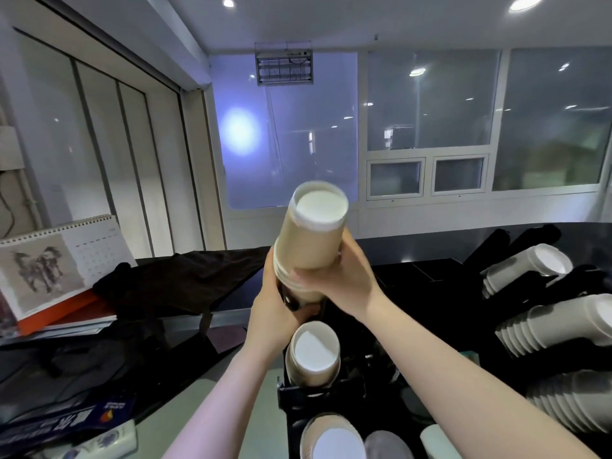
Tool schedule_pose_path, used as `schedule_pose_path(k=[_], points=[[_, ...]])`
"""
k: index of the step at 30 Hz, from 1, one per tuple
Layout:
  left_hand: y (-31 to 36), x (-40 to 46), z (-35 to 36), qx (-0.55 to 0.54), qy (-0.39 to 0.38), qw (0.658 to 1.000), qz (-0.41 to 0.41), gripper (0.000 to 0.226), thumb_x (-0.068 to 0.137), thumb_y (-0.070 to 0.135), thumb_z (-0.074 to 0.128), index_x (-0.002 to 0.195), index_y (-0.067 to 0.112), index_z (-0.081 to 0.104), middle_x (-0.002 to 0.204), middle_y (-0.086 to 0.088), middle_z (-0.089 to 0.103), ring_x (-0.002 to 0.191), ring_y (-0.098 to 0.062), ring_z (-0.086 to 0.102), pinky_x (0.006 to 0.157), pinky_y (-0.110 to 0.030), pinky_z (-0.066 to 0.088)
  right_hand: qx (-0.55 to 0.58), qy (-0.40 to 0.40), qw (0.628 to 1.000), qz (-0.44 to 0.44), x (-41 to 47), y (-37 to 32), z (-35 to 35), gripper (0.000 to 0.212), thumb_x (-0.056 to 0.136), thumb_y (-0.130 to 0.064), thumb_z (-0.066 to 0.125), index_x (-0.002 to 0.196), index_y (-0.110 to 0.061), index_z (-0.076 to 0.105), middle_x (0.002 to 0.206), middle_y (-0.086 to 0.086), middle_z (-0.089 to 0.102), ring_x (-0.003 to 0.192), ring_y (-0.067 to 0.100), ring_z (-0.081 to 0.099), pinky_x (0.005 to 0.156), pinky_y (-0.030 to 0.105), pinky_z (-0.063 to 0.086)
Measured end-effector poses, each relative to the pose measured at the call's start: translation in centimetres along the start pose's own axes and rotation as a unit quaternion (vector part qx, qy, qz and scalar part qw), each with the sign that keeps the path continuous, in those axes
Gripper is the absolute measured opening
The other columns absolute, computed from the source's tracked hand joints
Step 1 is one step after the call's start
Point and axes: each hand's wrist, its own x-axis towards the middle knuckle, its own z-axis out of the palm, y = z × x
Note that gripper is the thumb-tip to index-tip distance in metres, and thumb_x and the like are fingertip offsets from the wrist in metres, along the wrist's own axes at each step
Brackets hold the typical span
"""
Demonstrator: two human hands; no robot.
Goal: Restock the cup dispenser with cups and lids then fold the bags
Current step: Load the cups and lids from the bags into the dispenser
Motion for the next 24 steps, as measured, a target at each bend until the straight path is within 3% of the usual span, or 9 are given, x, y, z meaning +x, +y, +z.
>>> schedule_pose_path(k=[2, 4, 7, 10, 13, 17, 21, 24], points=[[0.1, -0.1, -0.1, 0.008, -0.01, 1.0, 0.001, 0.114, 0.059, 0.031, 0.086, 0.144, 0.051, 0.012, 0.11, 0.042, 0.055, 0.099, 0.018, 0.054, 0.07, -0.008, 0.045, 0.019, -0.003, 1.0, -0.023, 0.4, -1.5, -0.3, 0.069, 0.047, -0.034, 0.085, 0.109, -0.034, 0.056, 0.103, -0.009, 0.069, 0.099, 0.011, 0.066, 0.084, 0.037, 0.056], [0.6, -0.4, -0.6, 0.01, -0.029, 1.0, 0.001, 0.101, 0.065, 0.026, 0.085, 0.142, 0.043, 0.022, 0.111, 0.033, 0.058, 0.102, 0.011, 0.056, 0.078, -0.015, 0.046, 0.028, -0.025, 0.998, -0.051, 0.3, -2.9, -0.6, 0.069, 0.05, -0.03, 0.086, 0.111, -0.036, 0.055, 0.103, -0.011, 0.068, 0.098, 0.007, 0.066, 0.079, 0.028, 0.056], [1.9, -1.5, -2.0, 0.006, -0.03, 0.999, 0.025, 0.067, 0.075, 0.016, 0.073, 0.13, 0.041, 0.044, 0.118, 0.025, 0.06, 0.11, 0.005, 0.055, 0.091, -0.024, 0.048, 0.028, -0.043, 0.997, -0.055, -0.9, -4.0, -1.2, 0.07, 0.051, -0.025, 0.086, 0.113, -0.033, 0.054, 0.106, -0.009, 0.067, 0.1, 0.009, 0.065, 0.082, 0.036, 0.057], [3.7, -3.2, -4.1, -0.013, 0.01, 0.999, 0.045, 0.068, 0.076, 0.014, 0.069, 0.134, 0.038, 0.044, 0.129, 0.029, 0.054, 0.122, 0.007, 0.047, 0.099, -0.015, 0.04, 0.027, -0.054, 0.996, -0.067, -2.7, -4.6, -2.4, 0.067, 0.051, -0.034, 0.085, 0.112, -0.027, 0.056, 0.098, -0.013, 0.068, 0.093, 0.003, 0.064, 0.073, 0.022, 0.051], [6.1, -5.0, -5.8, -0.037, -0.012, 0.995, 0.092, 0.073, 0.074, 0.021, 0.072, 0.138, 0.035, 0.041, 0.137, 0.017, 0.052, 0.129, -0.004, 0.046, 0.101, -0.018, 0.041, 0.005, -0.121, 0.991, -0.056, -4.4, -4.9, -3.6, 0.063, 0.056, -0.033, 0.083, 0.112, -0.025, 0.056, 0.096, -0.016, 0.068, 0.09, -0.001, 0.063, 0.07, 0.014, 0.047], [6.7, -7.4, -5.7, -0.007, -0.062, 0.992, 0.106, 0.069, 0.077, 0.012, 0.067, 0.136, 0.039, 0.043, 0.134, 0.014, 0.055, 0.121, -0.008, 0.055, 0.093, -0.02, 0.048, -0.062, -0.191, 0.98, -0.012, -6.2, -3.6, -4.1, 0.057, 0.059, -0.031, 0.084, 0.108, -0.037, 0.055, 0.099, -0.021, 0.067, 0.093, -0.001, 0.064, 0.073, 0.015, 0.05], [5.2, -9.3, -4.4, 0.03, -0.05, 0.997, 0.056, 0.064, 0.074, 0.015, 0.053, 0.133, 0.04, 0.046, 0.132, 0.019, 0.055, 0.124, -0.008, 0.052, 0.102, -0.036, 0.045, -0.145, -0.206, 0.968, 0.009, -6.9, -1.4, -4.1, 0.076, 0.053, -0.049, 0.086, 0.118, -0.049, 0.046, 0.11, -0.03, 0.061, 0.103, -0.008, 0.057, 0.081, 0.011, 0.045], [4.4, -9.9, -3.9, 0.029, -0.031, 0.999, 0.021, 0.065, 0.071, 0.004, 0.051, 0.129, 0.033, 0.049, 0.13, 0.016, 0.058, 0.123, -0.008, 0.052, 0.105, -0.044, 0.042, -0.268, -0.206, 0.941, 0.004, -7.3, 1.0, -3.4, 0.088, 0.052, -0.051, 0.086, 0.126, -0.044, 0.04, 0.12, -0.019, 0.049, 0.109, 0.002, 0.052, 0.092, 0.023, 0.045]])
